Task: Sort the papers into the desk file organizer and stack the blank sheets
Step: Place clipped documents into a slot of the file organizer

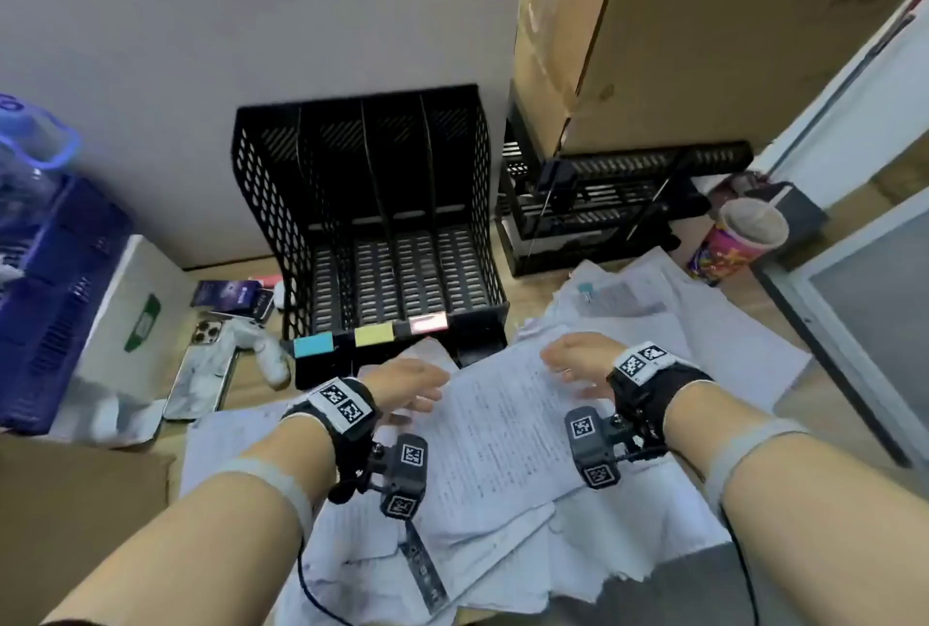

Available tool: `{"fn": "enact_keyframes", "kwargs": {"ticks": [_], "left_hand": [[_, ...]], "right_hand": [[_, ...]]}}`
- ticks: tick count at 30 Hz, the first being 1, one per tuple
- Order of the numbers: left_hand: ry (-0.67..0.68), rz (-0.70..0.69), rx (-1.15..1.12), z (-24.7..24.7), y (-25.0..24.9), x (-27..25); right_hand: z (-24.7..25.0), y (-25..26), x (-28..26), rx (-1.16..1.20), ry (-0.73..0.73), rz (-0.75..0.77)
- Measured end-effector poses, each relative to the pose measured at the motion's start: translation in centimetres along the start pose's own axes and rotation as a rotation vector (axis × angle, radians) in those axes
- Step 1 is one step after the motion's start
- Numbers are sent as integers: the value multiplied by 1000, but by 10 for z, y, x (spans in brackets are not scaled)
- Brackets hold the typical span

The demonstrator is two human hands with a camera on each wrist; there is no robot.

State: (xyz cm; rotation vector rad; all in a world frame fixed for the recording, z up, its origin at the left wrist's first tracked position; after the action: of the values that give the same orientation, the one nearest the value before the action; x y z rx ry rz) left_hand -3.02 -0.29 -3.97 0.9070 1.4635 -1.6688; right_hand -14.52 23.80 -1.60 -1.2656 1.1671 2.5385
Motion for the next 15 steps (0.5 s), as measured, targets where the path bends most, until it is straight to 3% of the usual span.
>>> {"fn": "enact_keyframes", "kwargs": {"ticks": [2,5,11,15], "left_hand": [[-115,-49,64,2,6,10],[-174,-83,82,2,24,25],[-218,-85,70,13,46,38],[-354,14,251,29,49,37]], "right_hand": [[4,-20,10,-173,-124,-18],[6,-50,17,-144,-260,-70],[-1,-45,21,-116,-229,75],[21,-43,9,-42,-284,81]]}}
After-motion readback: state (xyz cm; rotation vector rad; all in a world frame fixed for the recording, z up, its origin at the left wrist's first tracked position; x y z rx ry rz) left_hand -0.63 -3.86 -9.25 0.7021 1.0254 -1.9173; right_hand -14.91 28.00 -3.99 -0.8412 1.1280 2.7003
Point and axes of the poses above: each hand's wrist, its own x-axis towards the middle knuckle, its own z-axis out of the back of the hand, y = z × x, the point moved 5 cm from there along x, towards the middle knuckle, and after that the axes turned 8 degrees about z, right-handed, at the moved point
